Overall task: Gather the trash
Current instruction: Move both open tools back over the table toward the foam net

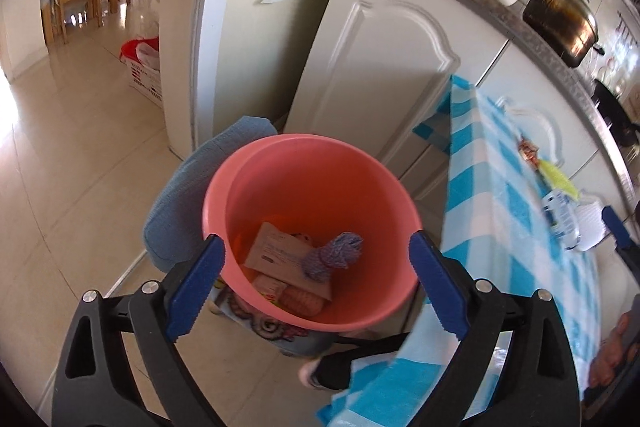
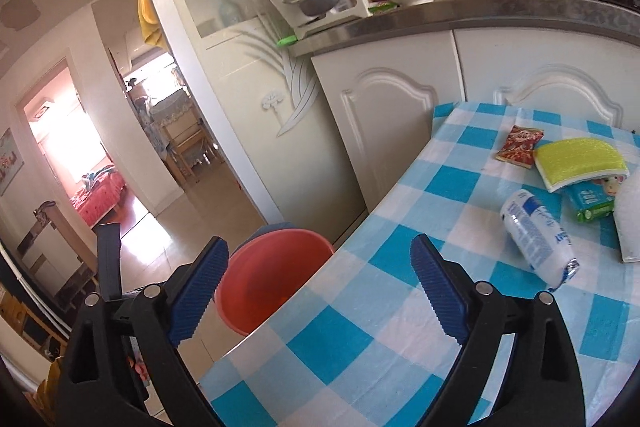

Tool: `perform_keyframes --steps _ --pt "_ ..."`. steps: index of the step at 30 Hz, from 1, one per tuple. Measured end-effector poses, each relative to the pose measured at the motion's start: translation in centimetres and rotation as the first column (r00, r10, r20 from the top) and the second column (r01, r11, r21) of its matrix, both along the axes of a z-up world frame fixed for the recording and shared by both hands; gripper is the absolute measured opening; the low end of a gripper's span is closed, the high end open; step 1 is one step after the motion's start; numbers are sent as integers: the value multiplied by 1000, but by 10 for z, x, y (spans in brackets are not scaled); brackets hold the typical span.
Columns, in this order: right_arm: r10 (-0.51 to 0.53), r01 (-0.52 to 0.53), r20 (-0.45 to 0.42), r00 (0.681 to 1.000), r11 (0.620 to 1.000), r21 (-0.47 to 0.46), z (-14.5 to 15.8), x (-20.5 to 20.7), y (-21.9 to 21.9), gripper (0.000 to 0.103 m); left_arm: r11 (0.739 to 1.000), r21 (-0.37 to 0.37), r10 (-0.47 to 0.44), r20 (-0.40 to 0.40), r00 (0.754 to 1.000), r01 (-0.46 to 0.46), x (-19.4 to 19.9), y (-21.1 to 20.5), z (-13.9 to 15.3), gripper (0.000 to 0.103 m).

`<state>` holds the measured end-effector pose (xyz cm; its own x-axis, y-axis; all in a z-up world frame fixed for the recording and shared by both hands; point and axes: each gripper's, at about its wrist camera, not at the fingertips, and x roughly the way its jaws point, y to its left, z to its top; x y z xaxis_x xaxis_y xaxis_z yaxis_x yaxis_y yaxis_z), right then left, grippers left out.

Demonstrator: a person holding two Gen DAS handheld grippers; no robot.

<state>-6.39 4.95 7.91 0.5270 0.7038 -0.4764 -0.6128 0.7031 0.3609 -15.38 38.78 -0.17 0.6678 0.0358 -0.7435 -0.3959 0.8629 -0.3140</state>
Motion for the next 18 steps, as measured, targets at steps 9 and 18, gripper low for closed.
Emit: perform_keyframes --steps 9,18 --pt "-74 75 -11 997 991 111 -6 3 -47 92 996 -63 -58 27 998 60 2 -36 20 94" --pt "-182 182 -20 983 966 184 -19 6 -100 92 987 -51 -149 23 989 150 16 -87 34 94"
